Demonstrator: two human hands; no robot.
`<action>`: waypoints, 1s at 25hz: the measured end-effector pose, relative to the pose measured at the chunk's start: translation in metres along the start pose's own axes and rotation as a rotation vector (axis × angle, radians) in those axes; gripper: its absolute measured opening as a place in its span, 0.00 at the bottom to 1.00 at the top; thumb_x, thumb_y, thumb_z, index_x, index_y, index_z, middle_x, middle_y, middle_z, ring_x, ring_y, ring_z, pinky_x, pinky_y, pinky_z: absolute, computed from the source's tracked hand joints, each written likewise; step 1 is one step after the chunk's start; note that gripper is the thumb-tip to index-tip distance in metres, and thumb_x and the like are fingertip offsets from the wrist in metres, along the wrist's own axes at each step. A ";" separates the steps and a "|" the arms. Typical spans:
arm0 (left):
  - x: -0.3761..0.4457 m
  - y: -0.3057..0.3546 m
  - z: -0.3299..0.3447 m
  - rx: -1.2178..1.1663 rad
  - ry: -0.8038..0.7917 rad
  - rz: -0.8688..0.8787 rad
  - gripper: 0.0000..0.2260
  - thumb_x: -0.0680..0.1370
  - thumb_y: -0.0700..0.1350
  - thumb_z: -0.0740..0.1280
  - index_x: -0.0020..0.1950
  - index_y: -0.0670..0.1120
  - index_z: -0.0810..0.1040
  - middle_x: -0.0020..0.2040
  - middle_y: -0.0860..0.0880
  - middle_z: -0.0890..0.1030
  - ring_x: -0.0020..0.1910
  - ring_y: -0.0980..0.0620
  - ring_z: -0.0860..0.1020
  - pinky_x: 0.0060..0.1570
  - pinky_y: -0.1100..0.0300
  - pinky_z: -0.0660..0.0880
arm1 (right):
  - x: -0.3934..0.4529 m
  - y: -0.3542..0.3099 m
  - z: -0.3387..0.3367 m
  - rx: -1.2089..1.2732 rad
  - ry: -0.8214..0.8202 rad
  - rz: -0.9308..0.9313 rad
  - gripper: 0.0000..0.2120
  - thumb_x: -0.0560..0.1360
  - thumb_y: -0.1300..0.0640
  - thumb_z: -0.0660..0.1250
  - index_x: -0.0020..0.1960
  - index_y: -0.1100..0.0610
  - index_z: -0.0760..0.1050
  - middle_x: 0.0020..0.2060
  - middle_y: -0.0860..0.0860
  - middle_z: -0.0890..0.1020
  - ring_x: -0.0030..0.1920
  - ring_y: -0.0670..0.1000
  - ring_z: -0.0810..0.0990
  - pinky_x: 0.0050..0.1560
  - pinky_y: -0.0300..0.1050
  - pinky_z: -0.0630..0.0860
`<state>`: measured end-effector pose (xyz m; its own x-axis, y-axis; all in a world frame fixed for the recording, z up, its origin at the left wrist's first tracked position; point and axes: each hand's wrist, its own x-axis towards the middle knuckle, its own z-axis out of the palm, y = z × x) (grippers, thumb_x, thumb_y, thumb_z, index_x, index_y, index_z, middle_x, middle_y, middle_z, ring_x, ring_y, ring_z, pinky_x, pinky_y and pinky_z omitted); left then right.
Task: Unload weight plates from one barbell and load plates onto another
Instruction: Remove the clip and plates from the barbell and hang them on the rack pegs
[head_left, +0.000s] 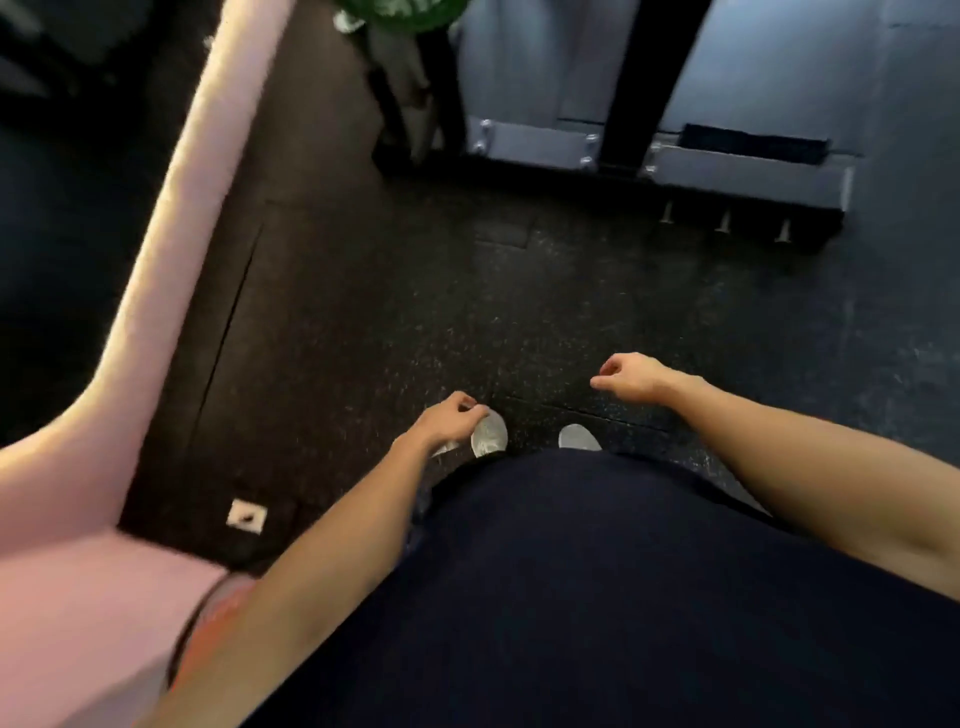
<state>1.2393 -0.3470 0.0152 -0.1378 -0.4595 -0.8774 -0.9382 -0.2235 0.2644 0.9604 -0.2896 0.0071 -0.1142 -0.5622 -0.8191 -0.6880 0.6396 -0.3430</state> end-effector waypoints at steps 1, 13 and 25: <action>0.006 0.007 -0.015 0.066 -0.016 0.043 0.23 0.79 0.60 0.60 0.70 0.51 0.70 0.66 0.47 0.75 0.61 0.47 0.75 0.60 0.54 0.71 | -0.004 0.000 0.004 0.066 0.046 0.036 0.21 0.77 0.45 0.64 0.65 0.57 0.73 0.62 0.54 0.77 0.60 0.55 0.76 0.60 0.47 0.72; 0.021 0.106 -0.081 0.327 -0.008 0.368 0.23 0.79 0.61 0.60 0.71 0.52 0.68 0.69 0.47 0.73 0.59 0.49 0.74 0.61 0.53 0.70 | -0.044 0.006 0.002 0.401 0.316 0.158 0.24 0.77 0.45 0.64 0.68 0.57 0.70 0.66 0.55 0.76 0.65 0.55 0.75 0.66 0.50 0.70; -0.064 0.277 -0.220 0.149 0.319 0.764 0.21 0.78 0.63 0.61 0.67 0.56 0.71 0.60 0.49 0.77 0.58 0.48 0.76 0.60 0.51 0.73 | -0.110 -0.055 -0.215 0.361 0.778 -0.130 0.22 0.78 0.46 0.63 0.68 0.54 0.70 0.66 0.54 0.75 0.66 0.54 0.73 0.66 0.50 0.70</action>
<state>1.0579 -0.5683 0.2324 -0.6772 -0.6639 -0.3173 -0.6582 0.3537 0.6646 0.8561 -0.3755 0.2151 -0.5988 -0.7571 -0.2614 -0.4750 0.5984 -0.6452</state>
